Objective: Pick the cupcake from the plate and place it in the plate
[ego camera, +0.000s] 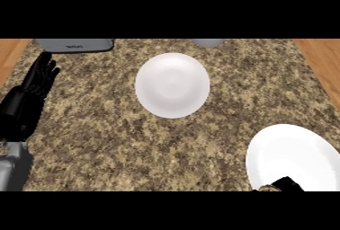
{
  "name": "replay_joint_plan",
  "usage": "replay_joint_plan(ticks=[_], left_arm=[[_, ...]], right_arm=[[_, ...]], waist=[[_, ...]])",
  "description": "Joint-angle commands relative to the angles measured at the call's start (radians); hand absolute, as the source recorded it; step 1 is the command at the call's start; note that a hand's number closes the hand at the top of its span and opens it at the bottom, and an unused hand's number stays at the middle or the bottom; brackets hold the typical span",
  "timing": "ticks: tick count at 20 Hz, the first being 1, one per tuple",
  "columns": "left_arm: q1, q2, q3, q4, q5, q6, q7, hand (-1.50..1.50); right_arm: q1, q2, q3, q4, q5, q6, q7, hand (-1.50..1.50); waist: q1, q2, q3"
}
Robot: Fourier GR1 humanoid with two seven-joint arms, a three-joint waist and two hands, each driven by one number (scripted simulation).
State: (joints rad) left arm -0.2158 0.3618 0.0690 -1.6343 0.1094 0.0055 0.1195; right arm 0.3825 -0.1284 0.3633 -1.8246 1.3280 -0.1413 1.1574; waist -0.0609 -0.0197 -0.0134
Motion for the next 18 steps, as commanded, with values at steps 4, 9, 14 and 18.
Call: replay_joint_plan(ticks=[4, 9, 14, 18], left_arm=[[-0.033, -0.020, -0.019, 0.017, 0.001, -0.006, 0.008, 0.00], [-0.051, -0.027, -0.041, 0.009, -0.030, 0.003, 0.008, 0.00], [-0.046, -0.032, -0.039, 0.027, -0.013, -0.026, -0.028, 0.00], [-0.083, -0.050, -0.054, 0.031, -0.032, -0.003, -0.003, 0.00]], right_arm=[[0.011, 0.125, 0.275, -0.200, 0.377, -0.043, 0.254, 1.50], [-0.130, 0.127, 0.433, -0.263, 0.505, -0.029, 0.293, 1.50], [-0.323, 0.127, 0.444, -0.170, 0.474, -0.032, 0.329, 1.50], [-0.496, 0.127, 0.372, -0.169, 0.373, 0.049, 0.330, 1.50]], waist=[[0.029, 0.012, 0.009], [0.052, 0.015, 0.011], [0.074, 0.025, 0.012], [0.085, 0.029, 0.012]])
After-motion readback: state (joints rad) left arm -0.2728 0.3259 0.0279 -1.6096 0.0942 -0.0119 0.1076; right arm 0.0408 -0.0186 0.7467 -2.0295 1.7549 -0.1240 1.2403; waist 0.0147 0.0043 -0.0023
